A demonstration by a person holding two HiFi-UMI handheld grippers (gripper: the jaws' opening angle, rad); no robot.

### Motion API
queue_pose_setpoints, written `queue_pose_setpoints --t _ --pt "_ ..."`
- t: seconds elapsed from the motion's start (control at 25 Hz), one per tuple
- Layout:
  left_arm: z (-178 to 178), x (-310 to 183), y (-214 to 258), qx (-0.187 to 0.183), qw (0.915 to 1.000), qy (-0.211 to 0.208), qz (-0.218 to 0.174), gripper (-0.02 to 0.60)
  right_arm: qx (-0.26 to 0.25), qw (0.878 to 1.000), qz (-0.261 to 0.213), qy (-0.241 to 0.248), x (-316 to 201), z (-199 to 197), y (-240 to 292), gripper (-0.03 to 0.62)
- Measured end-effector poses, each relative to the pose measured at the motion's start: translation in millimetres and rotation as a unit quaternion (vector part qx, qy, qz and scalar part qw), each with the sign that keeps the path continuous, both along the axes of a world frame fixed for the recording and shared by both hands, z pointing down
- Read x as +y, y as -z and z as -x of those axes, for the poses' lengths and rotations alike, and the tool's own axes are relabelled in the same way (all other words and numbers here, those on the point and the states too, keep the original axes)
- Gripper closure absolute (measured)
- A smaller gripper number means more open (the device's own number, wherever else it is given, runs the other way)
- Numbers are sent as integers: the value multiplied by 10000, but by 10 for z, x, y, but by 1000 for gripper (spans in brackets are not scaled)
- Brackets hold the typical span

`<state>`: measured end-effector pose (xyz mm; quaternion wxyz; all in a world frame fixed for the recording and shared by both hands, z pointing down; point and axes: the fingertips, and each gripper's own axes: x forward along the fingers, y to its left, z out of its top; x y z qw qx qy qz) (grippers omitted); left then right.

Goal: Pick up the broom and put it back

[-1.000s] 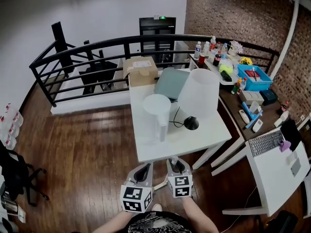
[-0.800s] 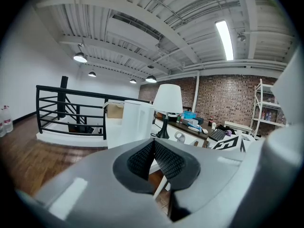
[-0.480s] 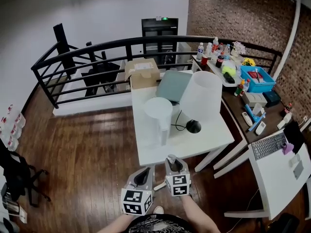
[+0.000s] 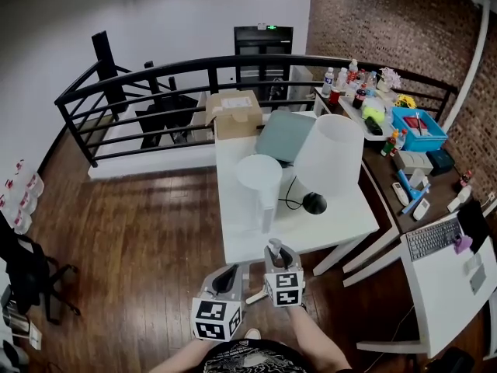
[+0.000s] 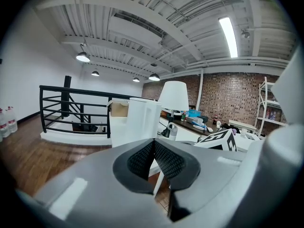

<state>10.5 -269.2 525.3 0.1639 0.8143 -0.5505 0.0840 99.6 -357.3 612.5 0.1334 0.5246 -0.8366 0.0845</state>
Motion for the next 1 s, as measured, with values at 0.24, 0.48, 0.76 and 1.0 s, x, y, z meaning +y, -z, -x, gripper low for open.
queue_pose_setpoints --t 0.24,0.48,0.76,1.0 --pt "20 -53 -3 -3 10000 51 8 577 24 9999 23 96 -69 52 2 499" --pt "38 -95 -16 -25 10000 48 27 577 32 9999 -19 135 -111 74 -18 500" --pt "-8 -127 -18 -49 9999 -83 52 577 -94 9998 72 151 -50 79 -48 474" --pt "-58 -125 -33 -76 9996 -273 75 577 -70 9999 81 49 -11 41 -36 472"
